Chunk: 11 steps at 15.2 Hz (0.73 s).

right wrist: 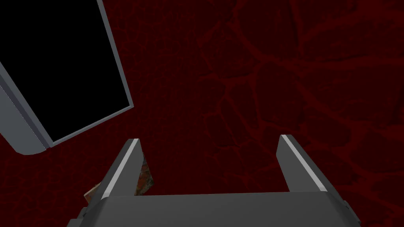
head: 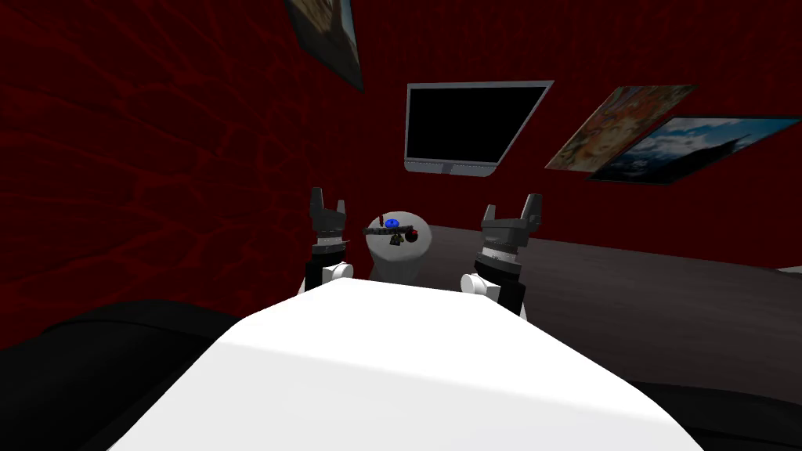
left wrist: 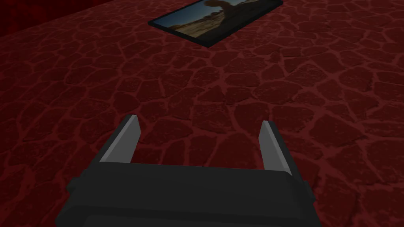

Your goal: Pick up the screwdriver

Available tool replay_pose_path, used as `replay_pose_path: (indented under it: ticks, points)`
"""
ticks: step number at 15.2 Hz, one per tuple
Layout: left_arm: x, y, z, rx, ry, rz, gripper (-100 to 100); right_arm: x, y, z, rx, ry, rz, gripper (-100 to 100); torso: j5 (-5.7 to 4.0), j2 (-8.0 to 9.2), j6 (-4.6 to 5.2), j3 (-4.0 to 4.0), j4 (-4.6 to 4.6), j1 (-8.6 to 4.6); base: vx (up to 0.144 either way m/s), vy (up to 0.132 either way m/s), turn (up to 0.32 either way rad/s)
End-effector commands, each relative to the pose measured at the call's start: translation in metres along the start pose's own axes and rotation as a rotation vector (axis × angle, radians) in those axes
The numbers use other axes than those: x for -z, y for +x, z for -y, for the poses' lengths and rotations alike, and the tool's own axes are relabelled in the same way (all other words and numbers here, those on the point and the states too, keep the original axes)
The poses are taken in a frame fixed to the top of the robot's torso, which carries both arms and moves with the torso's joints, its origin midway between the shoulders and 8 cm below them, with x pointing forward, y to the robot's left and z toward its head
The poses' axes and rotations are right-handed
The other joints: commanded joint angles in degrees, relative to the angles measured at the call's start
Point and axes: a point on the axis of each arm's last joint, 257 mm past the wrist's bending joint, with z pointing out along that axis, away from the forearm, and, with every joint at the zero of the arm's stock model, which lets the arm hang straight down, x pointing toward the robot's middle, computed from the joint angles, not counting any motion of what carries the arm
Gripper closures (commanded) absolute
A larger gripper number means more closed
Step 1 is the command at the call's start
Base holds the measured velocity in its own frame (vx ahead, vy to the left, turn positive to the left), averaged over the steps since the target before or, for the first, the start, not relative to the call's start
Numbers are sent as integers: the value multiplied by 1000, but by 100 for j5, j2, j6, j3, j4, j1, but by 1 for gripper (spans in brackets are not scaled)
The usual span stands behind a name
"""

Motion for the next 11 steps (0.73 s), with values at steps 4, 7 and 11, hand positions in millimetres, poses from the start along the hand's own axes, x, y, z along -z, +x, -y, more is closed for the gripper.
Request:
replay_pose_path:
  ticks: [4, 7, 11]
  points:
    - [3, 4, -22, -47, -82, -87, -100, 0, 0, 0, 0, 0, 0, 0, -6, 16, 1, 9, 3, -30, -46, -83, -76]
    - [6, 0, -40, -78, -146, -117, -100, 0, 0, 0, 0, 0, 0, 0, -13, 33, 2, 19, 7, -60, -87, -156, -87]
    - [11, -9, -65, -120, -235, -139, -100, 0, 0, 0, -1, 0, 0, 0, -16, 39, 4, 22, 8, -72, -81, -161, -116]
